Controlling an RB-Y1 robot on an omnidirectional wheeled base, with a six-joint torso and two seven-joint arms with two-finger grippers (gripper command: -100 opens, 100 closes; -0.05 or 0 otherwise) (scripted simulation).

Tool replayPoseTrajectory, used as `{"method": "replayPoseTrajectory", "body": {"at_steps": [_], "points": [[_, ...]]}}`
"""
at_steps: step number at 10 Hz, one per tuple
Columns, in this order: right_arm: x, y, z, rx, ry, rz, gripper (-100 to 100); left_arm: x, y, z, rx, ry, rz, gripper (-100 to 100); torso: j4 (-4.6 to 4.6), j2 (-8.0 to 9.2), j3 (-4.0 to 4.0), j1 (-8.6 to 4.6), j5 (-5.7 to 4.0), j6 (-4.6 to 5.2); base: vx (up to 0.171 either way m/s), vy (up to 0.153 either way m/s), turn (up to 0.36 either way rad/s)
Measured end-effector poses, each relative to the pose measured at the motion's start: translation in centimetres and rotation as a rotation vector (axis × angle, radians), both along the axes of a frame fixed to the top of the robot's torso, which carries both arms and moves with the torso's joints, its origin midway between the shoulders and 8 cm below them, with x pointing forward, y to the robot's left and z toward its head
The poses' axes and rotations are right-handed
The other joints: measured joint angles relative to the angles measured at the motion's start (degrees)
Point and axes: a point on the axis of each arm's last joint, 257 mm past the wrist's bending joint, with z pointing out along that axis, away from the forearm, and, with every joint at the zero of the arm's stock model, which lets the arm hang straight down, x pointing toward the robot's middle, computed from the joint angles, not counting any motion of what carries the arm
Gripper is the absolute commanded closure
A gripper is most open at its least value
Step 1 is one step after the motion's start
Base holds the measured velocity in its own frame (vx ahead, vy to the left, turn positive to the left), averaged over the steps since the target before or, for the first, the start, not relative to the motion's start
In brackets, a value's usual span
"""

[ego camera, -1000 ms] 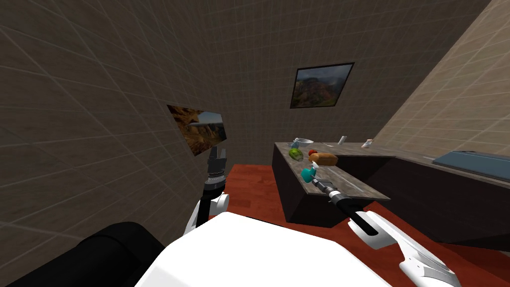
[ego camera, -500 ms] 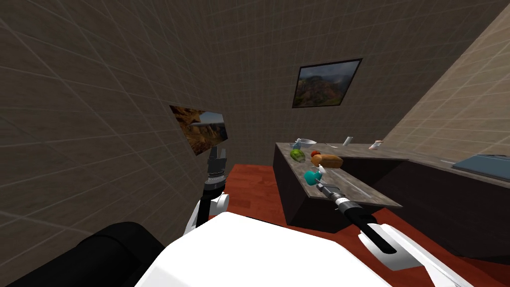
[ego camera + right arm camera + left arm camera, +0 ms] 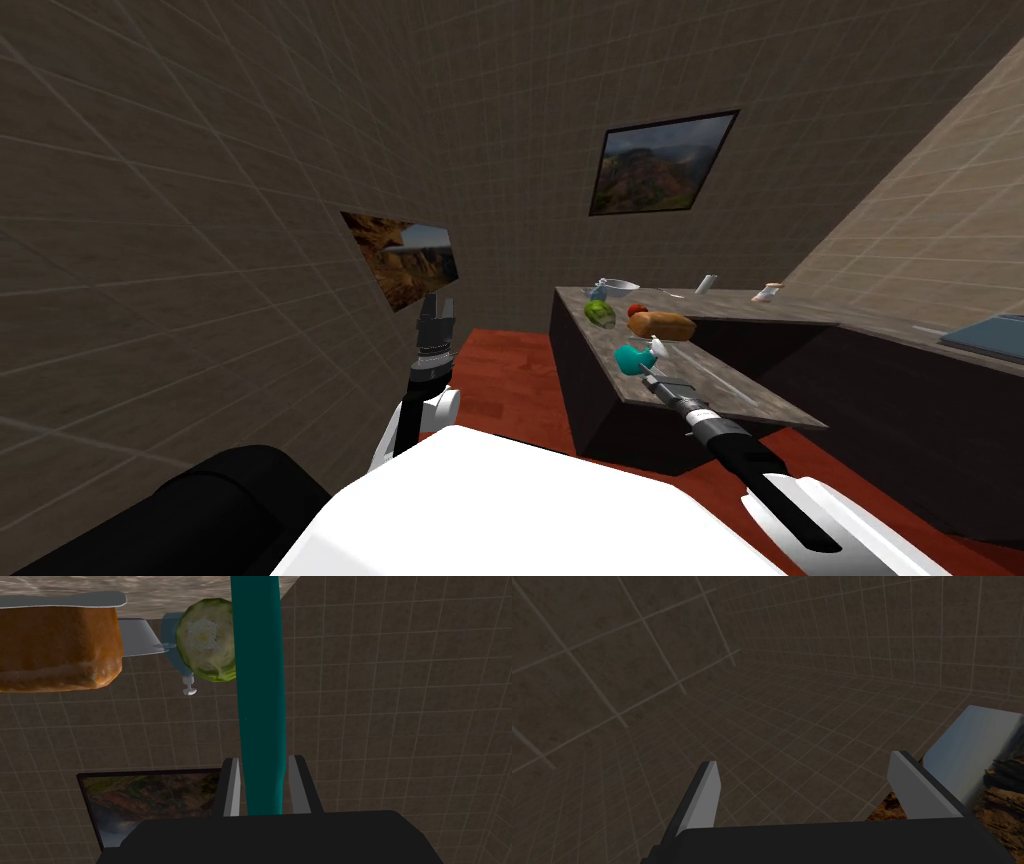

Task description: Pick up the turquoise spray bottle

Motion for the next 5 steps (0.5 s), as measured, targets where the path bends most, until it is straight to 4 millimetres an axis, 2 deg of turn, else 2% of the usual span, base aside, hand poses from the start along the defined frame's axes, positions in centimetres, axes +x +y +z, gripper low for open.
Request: {"method": "replayPoseTrajectory", "body": {"at_steps": [2, 4, 5], "points": [[-1.4, -1.0, 0.6, -0.017, 0.000, -0.034, 100, 0.0, 0.0, 0.0, 0.000, 0.000, 0.000, 0, 0.00, -0.04, -0.02, -0.07, 0.01, 0.01, 0.031, -0.035, 0.032], [-2.4, -0.4, 1.3, -0.020, 0.001, -0.026, 100, 0.0, 0.0, 0.0, 0.000, 0.000, 0.000, 0, 0.03, 0.06, 0.04, 0.13, 0.05, -0.05, 0.001, -0.001, -0.012], [-2.4, -0.3, 1.4, -0.020, 0.000, -0.025, 0, 0.0, 0.0, 0.0, 0.000, 0.000, 0.000, 0, 0.02, 0.06, 0.04, 0.14, 0.05, -0.05, 0.000, 0.000, 0.000]]}}
